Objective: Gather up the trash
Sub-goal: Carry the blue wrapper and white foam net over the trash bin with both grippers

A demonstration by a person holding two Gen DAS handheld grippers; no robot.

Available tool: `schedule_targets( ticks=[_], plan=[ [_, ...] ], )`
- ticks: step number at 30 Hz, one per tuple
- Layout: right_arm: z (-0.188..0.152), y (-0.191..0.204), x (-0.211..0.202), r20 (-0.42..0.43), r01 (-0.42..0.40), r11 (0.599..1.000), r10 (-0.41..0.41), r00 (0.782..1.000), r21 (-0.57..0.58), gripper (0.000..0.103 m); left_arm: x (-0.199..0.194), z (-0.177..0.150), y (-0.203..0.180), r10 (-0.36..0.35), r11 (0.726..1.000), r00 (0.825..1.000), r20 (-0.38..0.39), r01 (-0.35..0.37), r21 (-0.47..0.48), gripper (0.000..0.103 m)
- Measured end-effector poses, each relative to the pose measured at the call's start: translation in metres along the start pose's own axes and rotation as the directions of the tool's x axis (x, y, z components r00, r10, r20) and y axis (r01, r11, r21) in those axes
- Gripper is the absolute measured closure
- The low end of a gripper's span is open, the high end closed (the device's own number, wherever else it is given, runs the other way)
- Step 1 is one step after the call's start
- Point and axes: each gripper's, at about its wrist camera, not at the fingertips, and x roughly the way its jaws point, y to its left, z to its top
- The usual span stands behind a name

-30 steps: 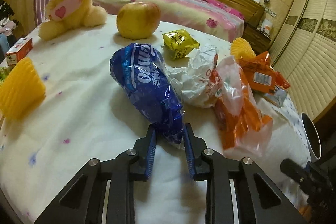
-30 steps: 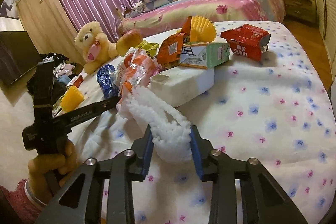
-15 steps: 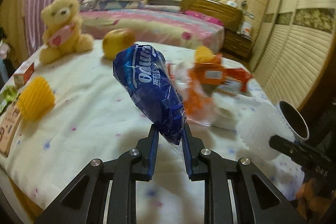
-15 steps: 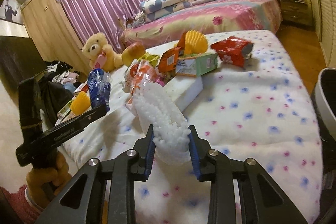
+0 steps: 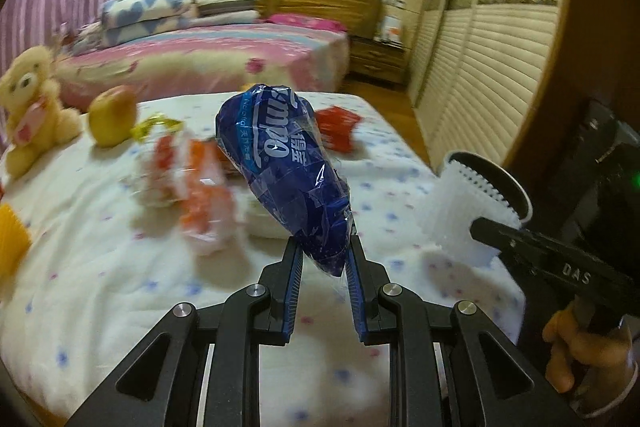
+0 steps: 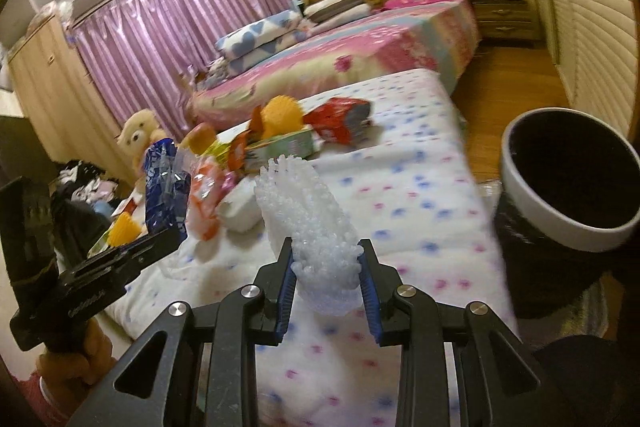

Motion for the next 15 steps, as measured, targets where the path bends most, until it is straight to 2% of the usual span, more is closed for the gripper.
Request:
schedule_targets(
  ticks=[15],
  plan=[
    [0.002,-0.06,-0.036,0.046,0.122,0.987,-0.128,0.991,0.101,0.073,0.048,0.026,-0.012,-0.133,0.982,0.985,-0.111,0.146,0.118,0.083]
  ],
)
